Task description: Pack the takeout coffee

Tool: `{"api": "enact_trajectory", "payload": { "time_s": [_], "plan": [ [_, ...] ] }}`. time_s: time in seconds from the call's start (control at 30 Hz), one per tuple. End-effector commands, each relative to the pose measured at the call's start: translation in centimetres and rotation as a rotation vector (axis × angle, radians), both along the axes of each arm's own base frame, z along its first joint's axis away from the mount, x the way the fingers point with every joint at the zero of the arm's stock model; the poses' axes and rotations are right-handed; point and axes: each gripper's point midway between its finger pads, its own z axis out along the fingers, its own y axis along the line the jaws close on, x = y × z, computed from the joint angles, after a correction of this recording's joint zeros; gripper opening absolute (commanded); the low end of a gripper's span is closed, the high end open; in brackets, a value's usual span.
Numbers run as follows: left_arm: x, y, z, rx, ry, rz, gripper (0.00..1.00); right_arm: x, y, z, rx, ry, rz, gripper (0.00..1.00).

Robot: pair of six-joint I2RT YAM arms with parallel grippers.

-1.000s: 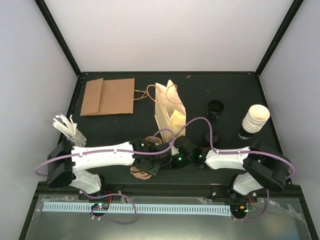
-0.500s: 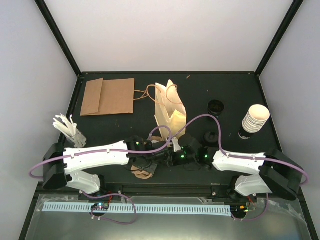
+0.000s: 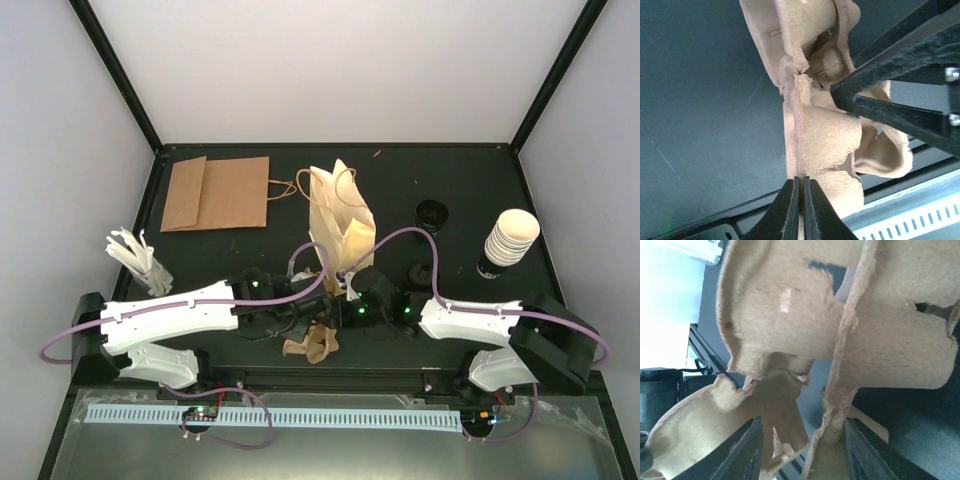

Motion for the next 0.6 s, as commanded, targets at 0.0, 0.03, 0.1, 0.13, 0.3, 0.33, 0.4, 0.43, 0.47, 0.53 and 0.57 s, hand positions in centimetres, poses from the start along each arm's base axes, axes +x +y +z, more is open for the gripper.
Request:
{"api": "enact_trajectory", "payload": {
  "time_s": [0.0,0.03,0.1,0.13,0.3,0.33,0.4,0.43,0.47,0.53,0.57],
  "plan": [
    [0.4,0.2,1.8,-0.026,-0.04,0.01,0.02,1.2,1.1,1.0,0.015,-0.022,-0.02,0.47],
    [0.4,0.5,1.8,-0.014,-0.044,0.012,0.01,1.2,0.8,0.5,-0.007,-0.017,-0.028,0.47],
    [0.6,1.5,2.0,0.029,-0.061,0.015,0.02,1.2,0.1,-0.4,-0.042,-0.01,-0.045,0.47],
    [0.8,2.1,2.2,0.057,-0.073,0.02,0.02,1.2,-0.2,-0.6,-0.052,-0.008,-0.054,0.47],
    [2.2,6.0,4.5,0.192,-0.146,0.078,0.01,1.2,-1.6,-1.4,-0.093,-0.018,-0.086,0.46],
    [2.5,6.8,5.1,0.212,-0.162,0.089,0.02,1.2,-1.8,-1.5,-0.105,-0.021,-0.089,0.46],
    [3.1,7.9,6.0,0.229,-0.187,0.105,0.02,1.2,-2.3,-2.0,-0.133,-0.025,-0.095,0.46],
    [3.3,8.4,6.4,0.22,-0.199,0.113,0.01,1.1,-2.6,-2.2,-0.145,-0.025,-0.098,0.46],
    [3.6,8.8,6.8,0.208,-0.217,0.127,0.02,1.1,-2.9,-2.4,-0.151,-0.026,-0.1,0.46],
    [4.0,9.4,7.6,0.184,-0.257,0.145,0.01,0.8,-3.4,-2.8,-0.157,-0.028,-0.101,0.44],
    [4.2,9.7,8.0,0.17,-0.267,0.153,0.02,0.7,-3.5,-2.9,-0.155,-0.027,-0.098,0.43]
  ]
}}
